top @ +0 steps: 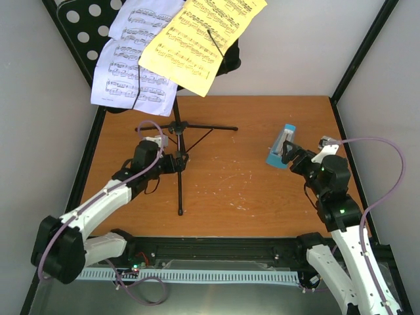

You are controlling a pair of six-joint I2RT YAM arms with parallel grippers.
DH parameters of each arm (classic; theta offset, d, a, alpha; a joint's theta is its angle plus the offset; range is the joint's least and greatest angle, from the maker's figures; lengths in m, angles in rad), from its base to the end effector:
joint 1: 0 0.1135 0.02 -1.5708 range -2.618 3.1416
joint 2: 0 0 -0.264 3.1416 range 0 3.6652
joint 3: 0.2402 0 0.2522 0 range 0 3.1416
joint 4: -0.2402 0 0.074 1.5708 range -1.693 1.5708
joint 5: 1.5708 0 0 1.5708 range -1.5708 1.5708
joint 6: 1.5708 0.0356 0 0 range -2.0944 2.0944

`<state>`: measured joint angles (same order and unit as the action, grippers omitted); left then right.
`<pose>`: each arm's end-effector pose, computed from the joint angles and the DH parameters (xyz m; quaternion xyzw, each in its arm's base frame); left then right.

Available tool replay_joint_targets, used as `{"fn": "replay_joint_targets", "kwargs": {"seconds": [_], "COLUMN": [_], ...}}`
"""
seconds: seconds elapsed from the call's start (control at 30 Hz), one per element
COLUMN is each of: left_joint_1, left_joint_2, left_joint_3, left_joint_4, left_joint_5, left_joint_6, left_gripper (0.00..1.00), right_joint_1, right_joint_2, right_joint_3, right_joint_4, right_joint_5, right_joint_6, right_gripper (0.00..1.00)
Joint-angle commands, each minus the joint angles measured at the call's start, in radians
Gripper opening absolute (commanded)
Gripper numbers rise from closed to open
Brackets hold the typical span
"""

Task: Pack up the instrument practice props

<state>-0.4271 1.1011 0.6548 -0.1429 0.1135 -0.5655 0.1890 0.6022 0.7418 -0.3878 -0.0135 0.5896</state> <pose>0.2152 -0.1024 0.2365 -0.0342 0.8803 -0.2681 0.3900 0.1403 0.0273 0.3296 0.1530 0.7742 0.2380 0.5662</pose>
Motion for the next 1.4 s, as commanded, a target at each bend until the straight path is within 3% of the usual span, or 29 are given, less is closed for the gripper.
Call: {"fn": "replay_joint_targets", "kwargs": {"seconds": [0.0,0.27,0.47,0.67,0.87,0.93,1.1,1.37], "left_joint_1": [0.022,0.022,0.022,0.022,0.022,0.022,0.022,-0.003], "left_joint_2": [0.079,0.173,0.224,0.227,0.133,0.093,0.031,0.154], "left_joint_3": [0.086,0.148,0.162,0.142,0.051,0.020,-0.021,0.019], "left_joint_4": [0.051,0.082,0.104,0.109,0.081,0.078,0.132,0.212], "left_joint_5": [0.026,-0.072,-0.051,-0.069,-0.135,-0.133,0.042,0.313], "left_joint_6": [0.088,0.171,0.181,0.209,0.203,0.212,0.318,0.447], "left_gripper": [0.99,0.64,0.56,0.18,0.01,0.00,0.00,0.00], "right_joint_1": [-0.008,-0.008,-0.008,-0.008,-0.008,-0.009,-0.008,-0.008], "right_joint_2": [-0.023,-0.074,-0.081,-0.083,-0.090,-0.087,-0.079,-0.089], "right_joint_3": [-0.032,-0.071,-0.079,-0.088,-0.089,-0.093,-0.106,-0.110], "right_joint_4": [-0.086,-0.082,-0.089,-0.092,-0.094,-0.090,-0.070,-0.071], "right_joint_5": [-0.047,-0.129,-0.133,-0.161,-0.163,-0.168,-0.180,-0.193], "right_joint_6": [0.000,0.005,-0.003,0.012,0.004,0.001,0.002,-0.023], "right_gripper": [1.00,1.00,1.00,1.00,1.00,1.00,1.00,1.00]}}
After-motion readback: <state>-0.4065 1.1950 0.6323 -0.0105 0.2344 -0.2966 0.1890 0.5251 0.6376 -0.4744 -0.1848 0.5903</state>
